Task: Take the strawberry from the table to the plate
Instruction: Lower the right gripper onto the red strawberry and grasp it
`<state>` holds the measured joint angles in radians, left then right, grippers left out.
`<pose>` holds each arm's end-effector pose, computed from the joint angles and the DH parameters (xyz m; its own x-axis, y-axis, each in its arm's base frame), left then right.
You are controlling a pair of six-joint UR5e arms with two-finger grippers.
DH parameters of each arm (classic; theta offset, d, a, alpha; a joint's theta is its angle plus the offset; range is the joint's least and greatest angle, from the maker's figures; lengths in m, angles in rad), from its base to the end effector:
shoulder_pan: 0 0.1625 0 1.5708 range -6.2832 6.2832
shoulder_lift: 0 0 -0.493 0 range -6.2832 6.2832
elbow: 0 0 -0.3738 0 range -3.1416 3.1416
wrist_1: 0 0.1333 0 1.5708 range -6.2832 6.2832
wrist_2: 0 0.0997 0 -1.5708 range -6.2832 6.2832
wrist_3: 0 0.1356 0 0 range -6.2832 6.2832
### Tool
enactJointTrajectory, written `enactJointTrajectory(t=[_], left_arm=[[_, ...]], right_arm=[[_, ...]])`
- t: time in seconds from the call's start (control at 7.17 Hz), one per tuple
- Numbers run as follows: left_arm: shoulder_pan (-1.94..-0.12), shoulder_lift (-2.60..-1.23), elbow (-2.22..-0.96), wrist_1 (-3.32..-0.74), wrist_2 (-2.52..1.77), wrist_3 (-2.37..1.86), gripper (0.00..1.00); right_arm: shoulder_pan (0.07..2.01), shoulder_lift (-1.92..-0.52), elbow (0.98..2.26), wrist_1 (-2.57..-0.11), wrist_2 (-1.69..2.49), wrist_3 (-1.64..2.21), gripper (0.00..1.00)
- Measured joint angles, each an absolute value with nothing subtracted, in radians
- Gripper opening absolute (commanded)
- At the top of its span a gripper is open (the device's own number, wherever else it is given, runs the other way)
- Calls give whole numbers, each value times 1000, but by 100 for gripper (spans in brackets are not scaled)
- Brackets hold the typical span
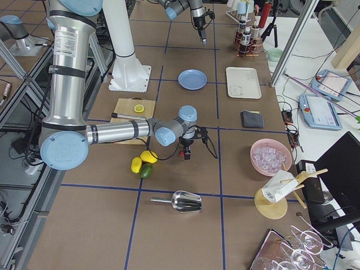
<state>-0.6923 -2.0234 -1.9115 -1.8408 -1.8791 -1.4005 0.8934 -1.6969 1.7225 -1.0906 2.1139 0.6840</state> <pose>0.4332 -0.4789 0.3151 0.4372 -0.1527 -0.8863 0.3348 0.9423 0.0028 -0.2360 -0.3943 0.6953 0.7419 -0.1364 0.6565 0.1026 0.9907 0.0898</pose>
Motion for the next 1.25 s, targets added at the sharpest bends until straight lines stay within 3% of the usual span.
enactJointTrajectory(t=[0.84, 0.98, 1.12, 1.25], left_arm=[[-693, -2024, -1911, -1841, -1879, -1401, 100], [-693, -2024, -1911, -1841, -1879, -1401, 100], [-693, -2025, -1911, -1841, -1879, -1401, 100], [-693, -2026, -1911, -1842, -1880, -1401, 100]], right_arm=[[880, -1697, 1723, -1091, 2126, 686, 51], [880, -1697, 1723, -1091, 2127, 685, 41], [879, -1698, 1723, -1091, 2127, 685, 16], [880, -1698, 1723, -1092, 2128, 684, 0]])
